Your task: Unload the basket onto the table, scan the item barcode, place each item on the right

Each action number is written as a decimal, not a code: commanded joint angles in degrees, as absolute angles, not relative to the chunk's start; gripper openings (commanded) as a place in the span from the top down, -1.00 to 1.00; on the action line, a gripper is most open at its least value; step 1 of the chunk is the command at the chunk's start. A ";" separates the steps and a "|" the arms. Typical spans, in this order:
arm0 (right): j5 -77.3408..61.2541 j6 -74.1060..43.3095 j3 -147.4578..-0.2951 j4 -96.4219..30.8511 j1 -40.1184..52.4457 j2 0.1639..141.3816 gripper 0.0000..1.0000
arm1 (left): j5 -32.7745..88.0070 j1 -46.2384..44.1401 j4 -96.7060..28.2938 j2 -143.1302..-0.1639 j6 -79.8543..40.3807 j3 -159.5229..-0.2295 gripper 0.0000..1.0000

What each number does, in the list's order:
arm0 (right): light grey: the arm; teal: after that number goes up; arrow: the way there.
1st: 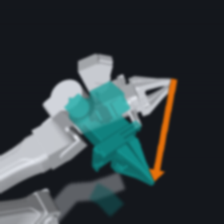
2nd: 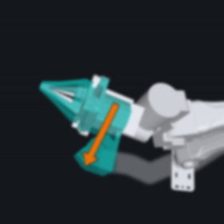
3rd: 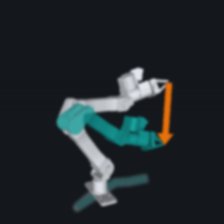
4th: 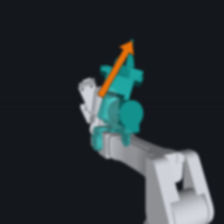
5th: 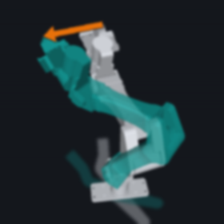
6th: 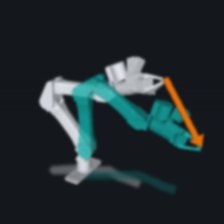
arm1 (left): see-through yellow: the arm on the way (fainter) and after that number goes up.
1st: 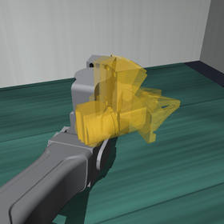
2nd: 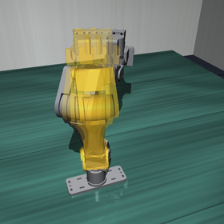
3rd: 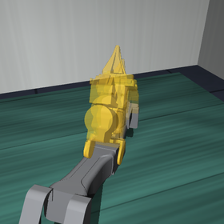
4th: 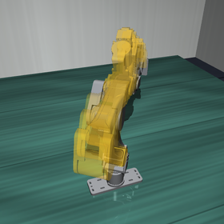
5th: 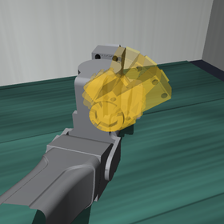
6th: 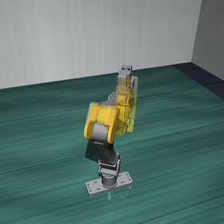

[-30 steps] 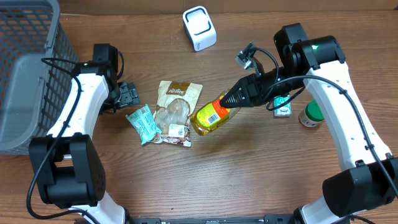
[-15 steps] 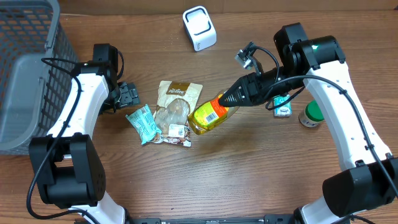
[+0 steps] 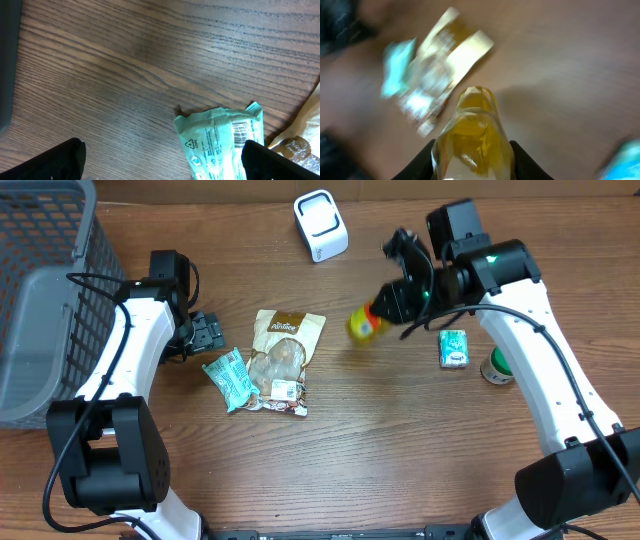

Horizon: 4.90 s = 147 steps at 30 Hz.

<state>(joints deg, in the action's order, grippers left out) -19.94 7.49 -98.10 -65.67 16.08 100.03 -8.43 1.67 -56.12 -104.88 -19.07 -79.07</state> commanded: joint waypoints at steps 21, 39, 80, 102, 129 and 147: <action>30.26 35.53 -103.46 -8.69 32.14 118.63 0.48 | -8.78 2.07 -56.27 -103.20 -18.20 -78.89 -0.99; 30.83 46.24 -103.46 13.23 31.20 132.40 0.49 | -8.78 1.93 -56.27 -103.20 -18.20 -78.89 -0.99; 3.90 -10.48 -92.29 -60.03 0.51 105.67 0.53 | -8.78 1.91 -56.27 -103.20 -18.20 -78.89 -0.99; 7.05 -10.48 -87.57 -52.10 -0.45 106.54 0.43 | -8.78 1.89 -56.27 -103.18 -18.20 -78.89 -0.99; -13.65 -10.48 -102.30 -66.83 3.27 102.43 -1.00 | -8.78 1.85 -56.27 -103.20 -18.20 -78.89 -0.99; -18.74 -10.48 -102.24 -71.42 10.44 102.56 -1.00 | -8.78 1.85 -56.27 -103.18 -18.20 -78.89 -0.99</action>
